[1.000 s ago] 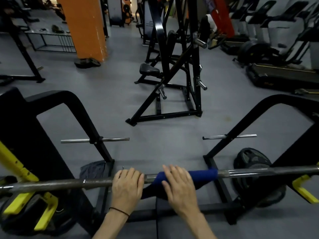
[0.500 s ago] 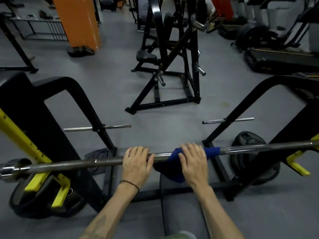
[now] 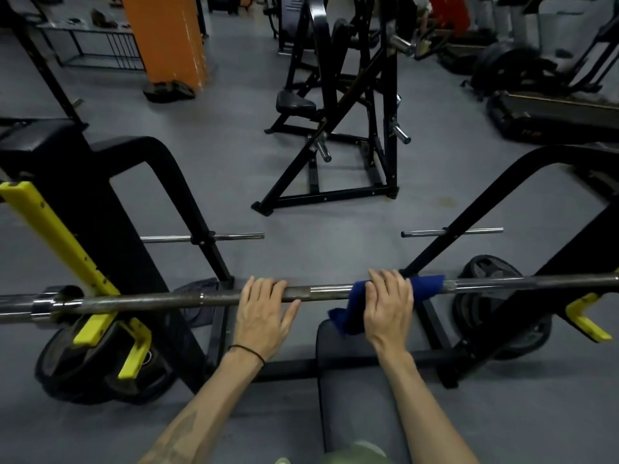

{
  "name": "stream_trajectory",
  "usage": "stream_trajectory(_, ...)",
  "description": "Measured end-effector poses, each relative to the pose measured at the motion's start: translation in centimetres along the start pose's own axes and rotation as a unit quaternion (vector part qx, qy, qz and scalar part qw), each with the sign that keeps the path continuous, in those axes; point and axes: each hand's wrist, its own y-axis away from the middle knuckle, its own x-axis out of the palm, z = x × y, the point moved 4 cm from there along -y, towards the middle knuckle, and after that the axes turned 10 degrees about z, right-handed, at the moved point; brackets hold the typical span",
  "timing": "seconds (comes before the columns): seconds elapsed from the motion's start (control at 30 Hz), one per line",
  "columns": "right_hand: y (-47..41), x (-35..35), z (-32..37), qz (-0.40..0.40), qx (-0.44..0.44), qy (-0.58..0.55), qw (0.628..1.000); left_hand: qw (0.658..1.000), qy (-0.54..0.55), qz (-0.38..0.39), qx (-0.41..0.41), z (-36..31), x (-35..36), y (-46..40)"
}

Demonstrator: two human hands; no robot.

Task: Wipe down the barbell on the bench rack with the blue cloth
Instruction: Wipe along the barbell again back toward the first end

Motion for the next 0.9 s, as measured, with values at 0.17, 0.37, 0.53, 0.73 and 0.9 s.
stream_trajectory(0.17, 2.8, 3.3, 7.2, 0.057, -0.074, 0.007, 0.996, 0.999, -0.053, -0.008, 0.013, 1.4, 0.2, -0.6)
stream_trajectory(0.37, 0.4, 1.0, 1.5, 0.072, -0.177, 0.069, 0.979, 0.985, -0.110, -0.050, 0.122, 2.8, 0.7, -2.2)
stream_trajectory(0.53, 0.2, 1.6, 4.7, -0.037, 0.073, -0.016, 0.997, 0.978, -0.089, 0.146, 0.124, 2.2, -0.9, -4.9)
stream_trajectory(0.73, 1.7, 3.1, 7.3, 0.108, -0.218, 0.023, 0.970, 0.923, 0.018, 0.384, 0.030, 2.7, -1.6, -6.3)
stream_trajectory(0.9, 0.9, 0.9, 0.8, 0.011, -0.035, 0.007, 0.999, 0.986, -0.036, 0.107, 0.123, 2.6, -0.6, -2.6)
